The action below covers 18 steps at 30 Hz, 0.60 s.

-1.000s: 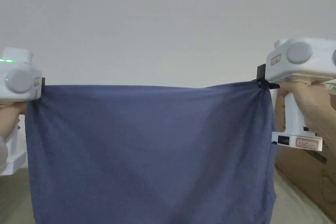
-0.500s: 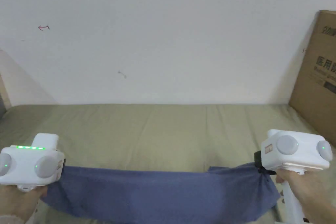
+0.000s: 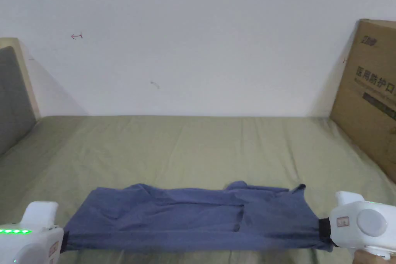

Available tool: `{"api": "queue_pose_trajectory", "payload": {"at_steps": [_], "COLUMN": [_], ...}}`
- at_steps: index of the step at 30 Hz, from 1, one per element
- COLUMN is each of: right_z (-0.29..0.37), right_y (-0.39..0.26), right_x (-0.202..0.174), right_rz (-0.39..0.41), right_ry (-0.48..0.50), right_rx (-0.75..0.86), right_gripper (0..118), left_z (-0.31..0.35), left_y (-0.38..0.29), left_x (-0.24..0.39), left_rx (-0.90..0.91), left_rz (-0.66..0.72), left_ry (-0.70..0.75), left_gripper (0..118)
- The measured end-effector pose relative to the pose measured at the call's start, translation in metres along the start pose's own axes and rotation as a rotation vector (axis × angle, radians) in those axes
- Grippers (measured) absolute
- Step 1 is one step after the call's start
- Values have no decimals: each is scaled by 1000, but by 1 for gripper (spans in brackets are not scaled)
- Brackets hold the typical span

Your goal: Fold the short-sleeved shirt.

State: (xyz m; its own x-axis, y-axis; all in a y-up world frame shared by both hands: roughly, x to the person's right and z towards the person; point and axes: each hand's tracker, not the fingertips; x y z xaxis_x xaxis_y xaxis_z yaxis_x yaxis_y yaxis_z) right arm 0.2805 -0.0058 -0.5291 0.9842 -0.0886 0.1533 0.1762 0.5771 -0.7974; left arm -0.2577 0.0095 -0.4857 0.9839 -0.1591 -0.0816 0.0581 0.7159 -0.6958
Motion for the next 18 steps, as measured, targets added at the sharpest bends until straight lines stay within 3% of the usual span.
{"api": "queue_pose_trajectory", "payload": {"at_steps": [2, 3, 6, 11, 18], "right_z": [20, 30, 56, 82, 94], "right_y": [-35, -52, -103, -179, -222], "right_x": [6, 10, 20, 33, 36], "right_rz": [-2, -14, -25, -92, -73], "right_ry": [5, 11, 26, 55, 43], "right_rx": [-19, -21, -38, -75, -105], "right_gripper": [4, 4, 4, 4, 4], "left_z": [36, -8, 2, 54, 83], "left_y": [-30, -49, -94, -151, -200], "left_x": [1, -36, -60, -58, -50], "left_rx": [-14, -19, -41, -65, -105], "left_rz": [-2, -3, 5, 1, -33], "left_ry": [8, 3, -13, 9, 10], "left_gripper": [0, 0, 0, 0, 0]}}
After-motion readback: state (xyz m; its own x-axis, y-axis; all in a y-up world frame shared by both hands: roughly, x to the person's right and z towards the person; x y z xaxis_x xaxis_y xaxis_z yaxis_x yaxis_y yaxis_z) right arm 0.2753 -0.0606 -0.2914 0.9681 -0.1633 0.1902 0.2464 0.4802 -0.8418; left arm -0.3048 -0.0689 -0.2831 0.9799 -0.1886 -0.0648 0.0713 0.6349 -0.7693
